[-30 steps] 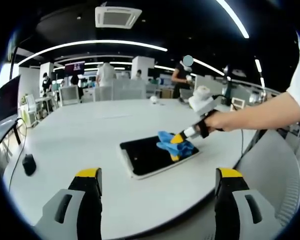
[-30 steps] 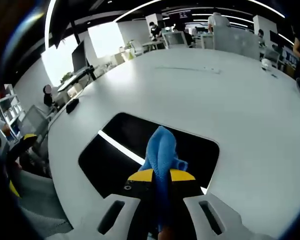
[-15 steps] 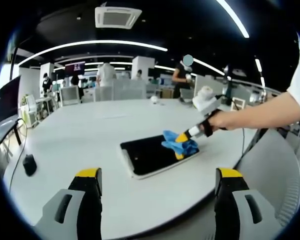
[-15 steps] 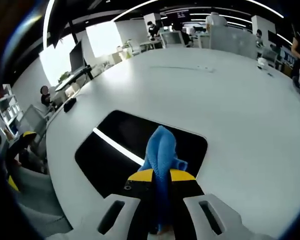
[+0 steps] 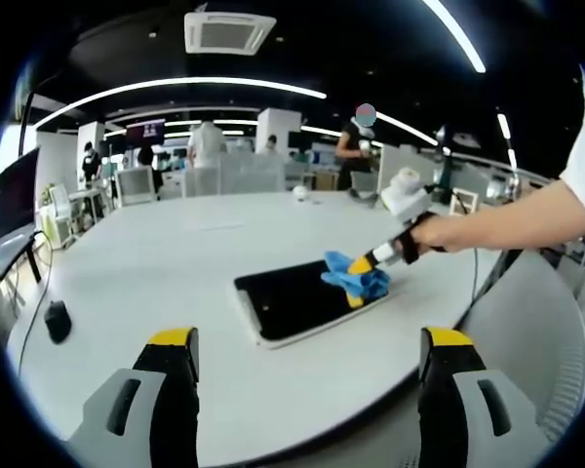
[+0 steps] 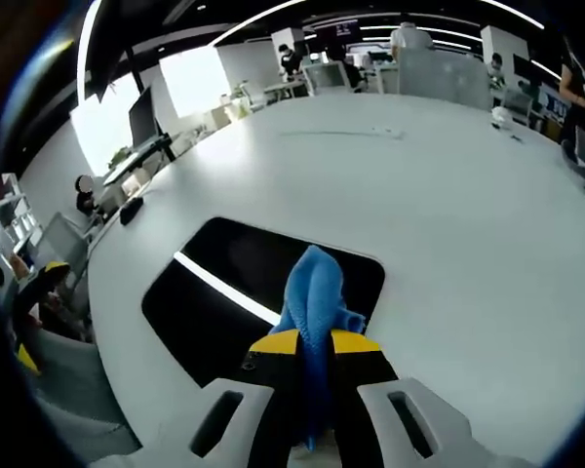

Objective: Wipe the mirror surface with the cleaning cloth until all visible marks leave the cleaned area.

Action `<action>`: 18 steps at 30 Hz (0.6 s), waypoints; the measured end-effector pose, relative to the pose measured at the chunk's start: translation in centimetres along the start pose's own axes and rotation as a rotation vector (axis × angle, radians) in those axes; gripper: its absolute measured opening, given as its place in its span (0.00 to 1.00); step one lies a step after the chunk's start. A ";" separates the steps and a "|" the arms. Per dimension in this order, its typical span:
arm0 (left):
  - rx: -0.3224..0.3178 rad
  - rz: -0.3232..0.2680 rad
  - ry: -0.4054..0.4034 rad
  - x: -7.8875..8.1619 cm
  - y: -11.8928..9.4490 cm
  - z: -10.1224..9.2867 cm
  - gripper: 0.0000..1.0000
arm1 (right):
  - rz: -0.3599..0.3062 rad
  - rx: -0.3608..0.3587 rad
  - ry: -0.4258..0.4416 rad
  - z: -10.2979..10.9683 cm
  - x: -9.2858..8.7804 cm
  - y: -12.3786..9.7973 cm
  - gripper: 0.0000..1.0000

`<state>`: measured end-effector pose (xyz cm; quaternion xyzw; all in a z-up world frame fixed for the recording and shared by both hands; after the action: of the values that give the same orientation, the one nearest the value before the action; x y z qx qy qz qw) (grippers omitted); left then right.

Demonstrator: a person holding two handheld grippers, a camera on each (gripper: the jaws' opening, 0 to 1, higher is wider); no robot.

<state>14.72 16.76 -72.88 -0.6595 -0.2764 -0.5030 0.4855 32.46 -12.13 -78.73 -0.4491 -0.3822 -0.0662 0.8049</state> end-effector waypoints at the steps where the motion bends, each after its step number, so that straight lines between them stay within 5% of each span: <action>1: 0.000 0.000 0.001 0.0 0.0 0.0 0.94 | -0.001 -0.001 0.001 0.0 0.0 0.0 0.05; 18: -0.001 0.001 0.002 0.0 0.0 -0.1 0.94 | -0.013 -0.024 0.040 -1.4 -0.9 -1.3 0.05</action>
<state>14.72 16.64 -72.86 -0.6595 -0.2754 -0.5034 0.4857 32.03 -14.18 -78.83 -0.4546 -0.3680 -0.0849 0.8067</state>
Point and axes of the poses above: the point that each gripper's makers call its tool centre point, and the gripper's own axes: y roughly forward along the fingers, z roughly to its left, x roughly out of its top, the point moved 9 cm from there along -y, roughly backward along the fingers, and after that the axes turned 10 degrees about x, right-handed, at the moved point
